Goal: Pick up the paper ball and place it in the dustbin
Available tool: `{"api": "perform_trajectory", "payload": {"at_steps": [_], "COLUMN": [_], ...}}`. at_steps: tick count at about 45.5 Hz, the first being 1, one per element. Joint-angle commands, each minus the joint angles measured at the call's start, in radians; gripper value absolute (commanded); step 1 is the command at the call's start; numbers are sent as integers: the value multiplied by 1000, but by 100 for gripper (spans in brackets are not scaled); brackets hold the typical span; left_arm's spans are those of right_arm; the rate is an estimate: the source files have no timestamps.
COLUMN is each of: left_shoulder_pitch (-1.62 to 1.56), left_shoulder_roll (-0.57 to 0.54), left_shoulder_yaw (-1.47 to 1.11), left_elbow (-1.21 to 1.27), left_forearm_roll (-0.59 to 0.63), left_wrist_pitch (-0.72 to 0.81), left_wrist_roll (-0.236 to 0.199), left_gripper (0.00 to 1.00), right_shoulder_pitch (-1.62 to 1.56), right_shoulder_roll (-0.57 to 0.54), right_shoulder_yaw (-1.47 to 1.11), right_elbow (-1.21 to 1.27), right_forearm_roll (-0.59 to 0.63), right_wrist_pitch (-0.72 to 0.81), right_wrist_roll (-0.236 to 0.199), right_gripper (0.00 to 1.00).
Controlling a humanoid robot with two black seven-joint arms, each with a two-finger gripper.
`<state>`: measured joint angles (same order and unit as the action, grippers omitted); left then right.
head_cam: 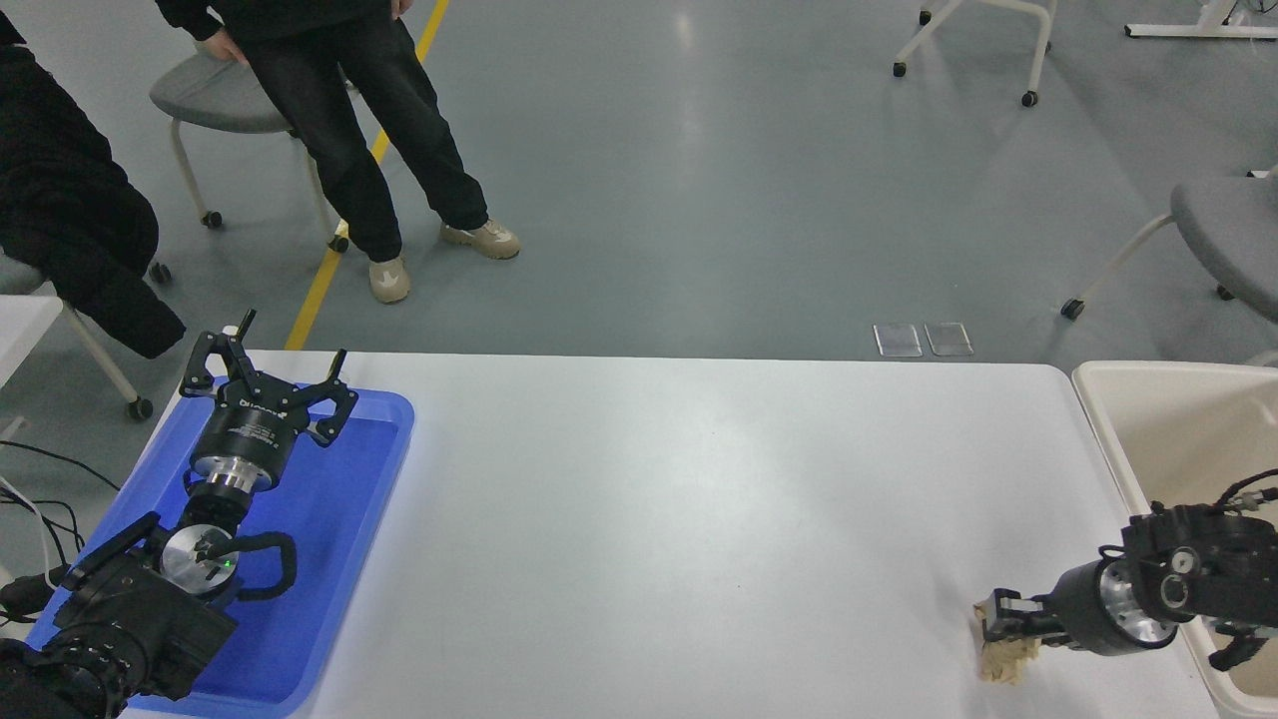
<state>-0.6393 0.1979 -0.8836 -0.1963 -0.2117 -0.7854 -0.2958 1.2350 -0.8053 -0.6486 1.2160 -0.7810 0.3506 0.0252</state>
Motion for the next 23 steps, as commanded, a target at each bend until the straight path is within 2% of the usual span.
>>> {"api": "perform_trajectory", "payload": {"at_steps": [1, 5, 11, 23], "left_shoulder_pitch": [1, 1, 1, 1], "left_shoulder_roll": [0, 0, 2, 2], "left_shoulder_yaw": [0, 0, 0, 0], "left_elbow": [2, 2, 2, 2], "left_forearm_roll": [0, 0, 0, 0], "left_wrist_pitch": [0, 0, 0, 0], "left_wrist_roll": [0, -2, -2, -2], "left_gripper": [100, 100, 100, 100], "right_shoulder_pitch": [441, 697, 943, 1150], "right_shoulder_roll": [-84, -69, -28, 32], "right_shoulder_yaw": [-291, -467, -582, -640], "right_elbow": [164, 241, 315, 346], "right_forearm_roll": [20, 57, 103, 131], "right_wrist_pitch": [93, 146, 208, 304], "right_wrist_roll": [1, -1, -1, -7], "right_gripper": [0, 0, 0, 0]}}
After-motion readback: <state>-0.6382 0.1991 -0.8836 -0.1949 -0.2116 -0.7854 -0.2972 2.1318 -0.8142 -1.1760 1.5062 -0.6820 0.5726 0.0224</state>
